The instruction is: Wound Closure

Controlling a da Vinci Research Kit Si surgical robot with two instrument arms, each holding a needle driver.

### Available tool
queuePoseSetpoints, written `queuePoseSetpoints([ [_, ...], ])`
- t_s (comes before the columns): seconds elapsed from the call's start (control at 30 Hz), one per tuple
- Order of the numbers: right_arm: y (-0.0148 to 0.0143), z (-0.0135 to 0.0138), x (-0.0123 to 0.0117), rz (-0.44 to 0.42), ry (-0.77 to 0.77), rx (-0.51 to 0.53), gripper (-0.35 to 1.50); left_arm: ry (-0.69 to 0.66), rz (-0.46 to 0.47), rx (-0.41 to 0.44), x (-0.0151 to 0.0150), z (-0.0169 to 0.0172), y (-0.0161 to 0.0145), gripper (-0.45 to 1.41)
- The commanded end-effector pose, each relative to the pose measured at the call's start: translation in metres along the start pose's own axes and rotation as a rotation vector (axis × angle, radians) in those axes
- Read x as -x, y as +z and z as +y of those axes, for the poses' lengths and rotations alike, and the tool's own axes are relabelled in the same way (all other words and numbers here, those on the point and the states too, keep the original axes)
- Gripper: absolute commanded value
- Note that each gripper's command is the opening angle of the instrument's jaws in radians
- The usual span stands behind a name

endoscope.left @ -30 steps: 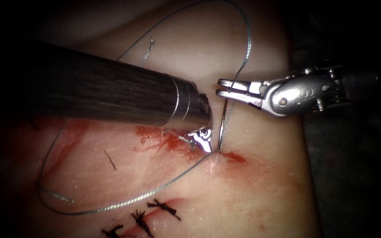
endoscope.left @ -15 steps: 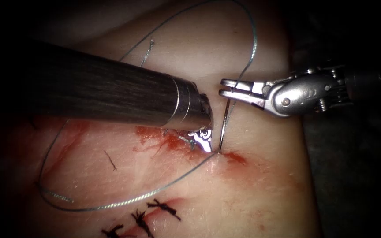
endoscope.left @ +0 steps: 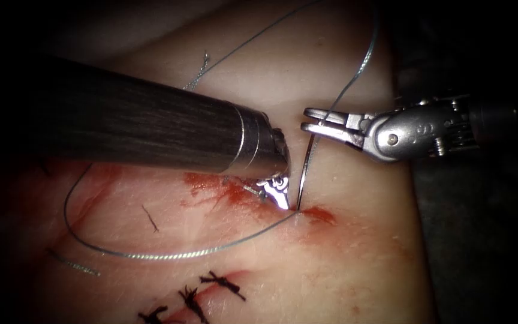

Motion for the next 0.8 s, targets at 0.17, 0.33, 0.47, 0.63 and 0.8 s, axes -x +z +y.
queuePoseSetpoints([
  [0.17, 0.0008, -0.0002, 0.0003, -0.011, 0.002, 0.032, -0.35, 0.000, -0.005, 0.001, -0.0004, -0.0004, 0.0004, -0.45],
  [0.33, 0.0008, -0.0001, 0.0004, -0.011, 0.014, 0.033, -0.35, -0.001, -0.006, 0.002, -0.0004, -0.0003, 0.0003, -0.45],
  [0.47, 0.0008, 0.0003, 0.0003, -0.001, -0.072, 0.017, -0.35, -0.001, -0.007, 0.004, -0.0005, -0.0001, 0.0003, -0.45],
  [0.63, 0.0008, 0.0006, 0.0002, -0.002, -0.105, 0.020, -0.35, -0.001, -0.007, 0.005, -0.0005, 0.0000, 0.0003, -0.45],
  [0.8, 0.0008, 0.0008, 0.0002, -0.002, -0.105, 0.021, -0.35, -0.001, -0.007, 0.005, -0.0005, -0.0001, 0.0002, -0.45],
])
